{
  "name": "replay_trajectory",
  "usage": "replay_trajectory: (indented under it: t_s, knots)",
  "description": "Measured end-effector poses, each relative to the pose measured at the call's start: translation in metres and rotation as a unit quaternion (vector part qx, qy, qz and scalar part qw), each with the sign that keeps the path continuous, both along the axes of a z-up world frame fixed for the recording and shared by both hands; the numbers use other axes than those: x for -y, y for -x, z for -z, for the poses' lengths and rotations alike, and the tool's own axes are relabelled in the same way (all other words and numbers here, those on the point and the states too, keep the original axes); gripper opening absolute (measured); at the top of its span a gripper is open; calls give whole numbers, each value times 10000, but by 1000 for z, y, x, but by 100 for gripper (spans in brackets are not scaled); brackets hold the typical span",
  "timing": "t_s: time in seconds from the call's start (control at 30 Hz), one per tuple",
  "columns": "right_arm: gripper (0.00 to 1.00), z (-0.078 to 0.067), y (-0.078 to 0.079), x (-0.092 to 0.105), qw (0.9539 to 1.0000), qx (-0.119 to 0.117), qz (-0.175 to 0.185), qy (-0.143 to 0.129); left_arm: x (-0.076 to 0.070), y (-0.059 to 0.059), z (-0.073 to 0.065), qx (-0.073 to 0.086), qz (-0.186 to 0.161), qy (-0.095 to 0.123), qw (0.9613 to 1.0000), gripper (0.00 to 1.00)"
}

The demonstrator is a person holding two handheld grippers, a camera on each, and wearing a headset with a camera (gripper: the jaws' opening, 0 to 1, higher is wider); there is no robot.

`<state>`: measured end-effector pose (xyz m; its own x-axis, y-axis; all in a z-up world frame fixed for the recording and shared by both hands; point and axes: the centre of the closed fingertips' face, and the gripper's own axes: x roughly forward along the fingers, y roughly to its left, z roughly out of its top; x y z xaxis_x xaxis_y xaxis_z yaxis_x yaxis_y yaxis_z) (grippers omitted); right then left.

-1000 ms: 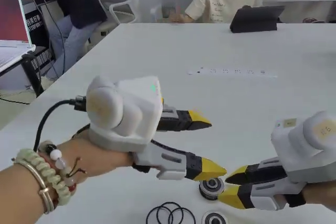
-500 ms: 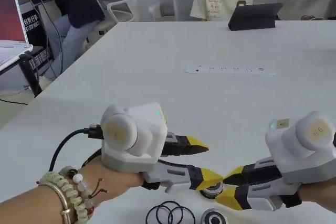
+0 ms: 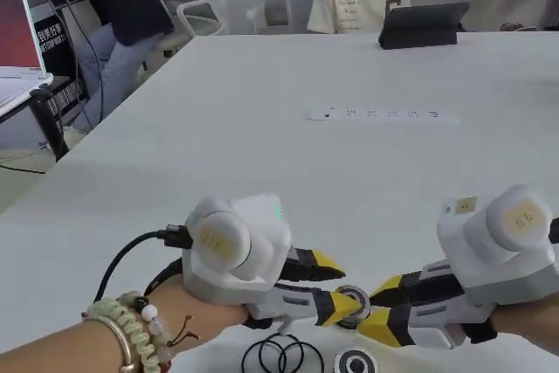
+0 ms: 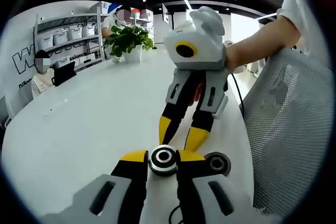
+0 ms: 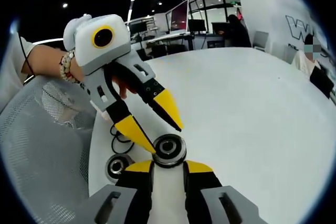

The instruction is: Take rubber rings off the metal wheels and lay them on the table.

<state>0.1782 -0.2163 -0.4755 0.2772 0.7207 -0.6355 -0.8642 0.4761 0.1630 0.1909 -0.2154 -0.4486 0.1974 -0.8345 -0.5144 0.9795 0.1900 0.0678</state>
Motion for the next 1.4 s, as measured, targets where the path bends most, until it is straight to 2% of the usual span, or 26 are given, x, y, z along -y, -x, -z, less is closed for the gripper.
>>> replay_trajectory:
  t_s: [0.1,0.17,0.33,0.4,0.43,0.47,0.7,1.07,1.4]
  knots:
    - [19,0,0,0,10000,31,-13,24,-1,-1,5,29,-9,-116,9999,15]
    - [18,0,0,0,10000,37,-11,25,-2,-1,4,-46,-50,-70,10000,14]
    - [16,1,-1,2,9999,109,-43,72,0,4,5,-112,31,-40,9999,9]
    - [15,1,-1,2,9998,162,-87,112,0,2,5,-162,-58,-4,9999,8]
    - [14,3,-1,4,9994,227,-147,228,0,2,6,-227,-102,27,9997,8]
    - [13,2,0,2,9994,240,-173,203,0,1,6,-241,-130,35,9996,7]
    - [12,2,0,3,9987,327,-273,291,0,2,6,-213,-119,44,9997,7]
    - [1,2,-1,6,9984,340,-262,369,-1,1,6,-199,-155,73,9997,7]
    - [0,2,-5,8,9994,186,-75,279,-1,0,6,-171,-142,77,9997,7]
